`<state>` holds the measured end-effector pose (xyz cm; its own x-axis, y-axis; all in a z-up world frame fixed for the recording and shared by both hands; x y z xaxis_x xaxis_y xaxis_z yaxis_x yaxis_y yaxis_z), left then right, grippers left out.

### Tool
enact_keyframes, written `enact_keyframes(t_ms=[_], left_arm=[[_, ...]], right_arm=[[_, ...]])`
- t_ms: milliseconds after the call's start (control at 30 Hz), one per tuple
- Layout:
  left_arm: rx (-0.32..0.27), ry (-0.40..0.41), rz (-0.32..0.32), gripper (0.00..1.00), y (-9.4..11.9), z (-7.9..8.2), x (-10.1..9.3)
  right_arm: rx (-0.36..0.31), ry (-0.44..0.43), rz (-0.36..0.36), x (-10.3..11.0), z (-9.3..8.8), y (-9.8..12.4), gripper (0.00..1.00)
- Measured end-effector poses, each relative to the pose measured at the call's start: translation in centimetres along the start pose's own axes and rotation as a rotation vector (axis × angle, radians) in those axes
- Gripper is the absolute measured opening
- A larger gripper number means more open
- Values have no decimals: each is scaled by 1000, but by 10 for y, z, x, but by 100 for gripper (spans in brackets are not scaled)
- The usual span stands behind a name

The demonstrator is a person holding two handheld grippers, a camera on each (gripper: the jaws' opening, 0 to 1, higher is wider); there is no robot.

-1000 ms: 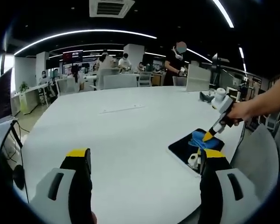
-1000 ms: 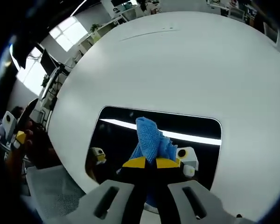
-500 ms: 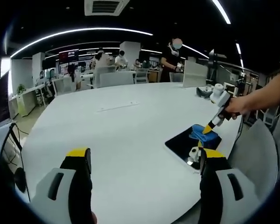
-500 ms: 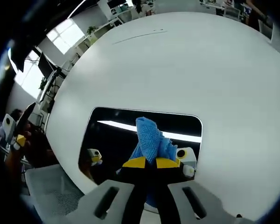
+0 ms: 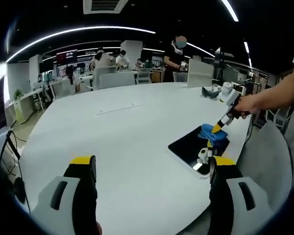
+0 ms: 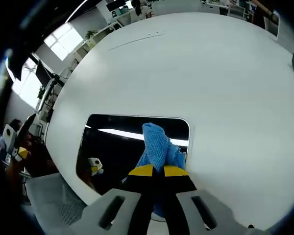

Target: Wipe the mirror surface with the cleaning cloth until all visible marks leave the cleaned area.

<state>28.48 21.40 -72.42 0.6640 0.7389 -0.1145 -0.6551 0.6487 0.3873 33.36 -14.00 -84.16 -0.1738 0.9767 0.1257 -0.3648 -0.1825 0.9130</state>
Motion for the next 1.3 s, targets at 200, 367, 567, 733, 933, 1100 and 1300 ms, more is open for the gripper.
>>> enact_keyframes(t_ms=[200,367,567,733,933,1100,1300], left_arm=[[-13,-7,10,98,1,4,3],[-10,-6,38,99,2,3,6],[-24,0,42,99,2,6,5],[-25,5,37,99,2,6,4],[-26,-10,59,99,0,6,6],[-20,3,74,99,0,6,10],[-32,5,65,99,-1,9,8]], right_arm=[[-3,-7,-20,-11,0,1,0],[-4,-23,-22,-17,-1,2,0],[-2,-23,-26,-16,0,2,0],[2,2,-54,-19,0,4,0],[-8,-21,-52,-20,-1,2,0],[-17,-54,-68,-19,-2,3,0],[-29,-76,-75,-17,-6,4,0]])
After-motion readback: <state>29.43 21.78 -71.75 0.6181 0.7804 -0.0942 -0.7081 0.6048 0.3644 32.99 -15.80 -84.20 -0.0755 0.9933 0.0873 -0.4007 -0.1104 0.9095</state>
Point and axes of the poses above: the point that each gripper's makers call its tool centre point, and the gripper's own axes: y roughly backward along the fingers, x roughly to its left, z roughly out of its top, the point moved 3 cm from there along y, roughly backward along the fingers, and after that the axes turned 10 degrees about -z, right-handed, at the moved point
